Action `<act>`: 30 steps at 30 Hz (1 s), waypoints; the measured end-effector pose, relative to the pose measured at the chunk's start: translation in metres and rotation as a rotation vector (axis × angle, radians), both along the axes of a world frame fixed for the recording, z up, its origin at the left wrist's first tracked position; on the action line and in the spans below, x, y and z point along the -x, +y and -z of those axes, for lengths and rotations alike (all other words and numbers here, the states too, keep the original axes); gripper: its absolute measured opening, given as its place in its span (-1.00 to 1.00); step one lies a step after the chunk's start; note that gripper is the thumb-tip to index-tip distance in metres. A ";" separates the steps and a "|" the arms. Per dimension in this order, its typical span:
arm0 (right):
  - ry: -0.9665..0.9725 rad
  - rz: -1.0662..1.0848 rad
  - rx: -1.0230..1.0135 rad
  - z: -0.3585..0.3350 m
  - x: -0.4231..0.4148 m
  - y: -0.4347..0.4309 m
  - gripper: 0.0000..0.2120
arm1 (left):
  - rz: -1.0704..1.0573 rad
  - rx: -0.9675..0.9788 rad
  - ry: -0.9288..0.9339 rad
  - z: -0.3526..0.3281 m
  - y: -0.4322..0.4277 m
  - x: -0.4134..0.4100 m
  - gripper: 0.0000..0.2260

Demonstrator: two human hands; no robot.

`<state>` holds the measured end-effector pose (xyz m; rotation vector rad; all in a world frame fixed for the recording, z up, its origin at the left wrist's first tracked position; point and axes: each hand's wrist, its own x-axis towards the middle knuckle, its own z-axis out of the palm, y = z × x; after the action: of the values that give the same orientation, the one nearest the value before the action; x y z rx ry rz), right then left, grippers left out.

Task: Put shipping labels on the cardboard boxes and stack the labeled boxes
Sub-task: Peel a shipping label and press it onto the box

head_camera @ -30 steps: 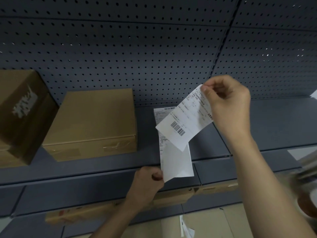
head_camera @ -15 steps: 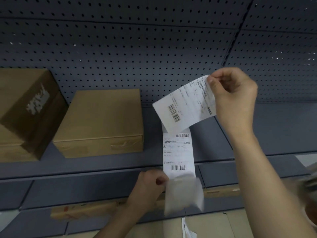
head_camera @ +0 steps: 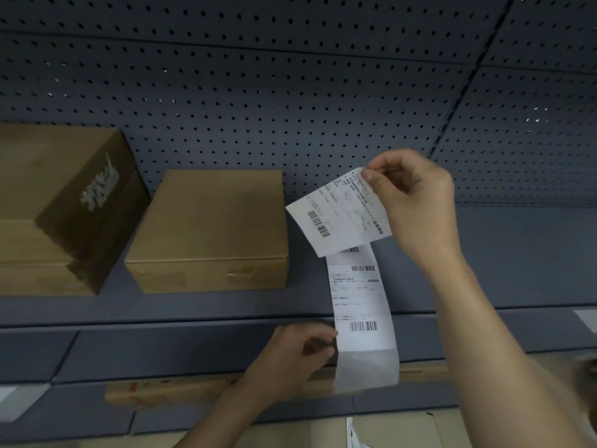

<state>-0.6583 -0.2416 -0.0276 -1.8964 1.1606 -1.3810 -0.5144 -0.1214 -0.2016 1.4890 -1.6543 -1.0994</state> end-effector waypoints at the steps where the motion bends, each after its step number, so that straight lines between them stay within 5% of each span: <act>1: 0.006 -0.013 0.006 0.000 -0.002 0.001 -0.83 | -0.008 0.007 -0.011 -0.006 0.002 -0.005 -0.86; 13: 0.065 -0.292 0.075 -0.023 -0.050 0.010 -0.78 | -0.589 0.465 -0.025 -0.133 -0.005 -0.102 -0.88; 18: 0.118 -0.348 0.073 -0.024 -0.088 0.013 -0.81 | -0.517 0.400 -0.023 -0.142 -0.022 -0.138 -0.79; 23: 0.122 -0.365 0.050 -0.028 -0.133 0.009 -0.82 | -0.362 0.328 0.082 -0.141 -0.028 -0.171 -0.92; 30: 0.096 -0.238 0.011 -0.023 -0.171 -0.004 -0.69 | -0.385 0.229 0.339 -0.132 -0.038 -0.210 -0.92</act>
<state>-0.4873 -0.2455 -0.0051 -2.0528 0.9354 -1.1811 -0.3043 -0.1589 -0.0700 1.3163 -1.1577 -0.8603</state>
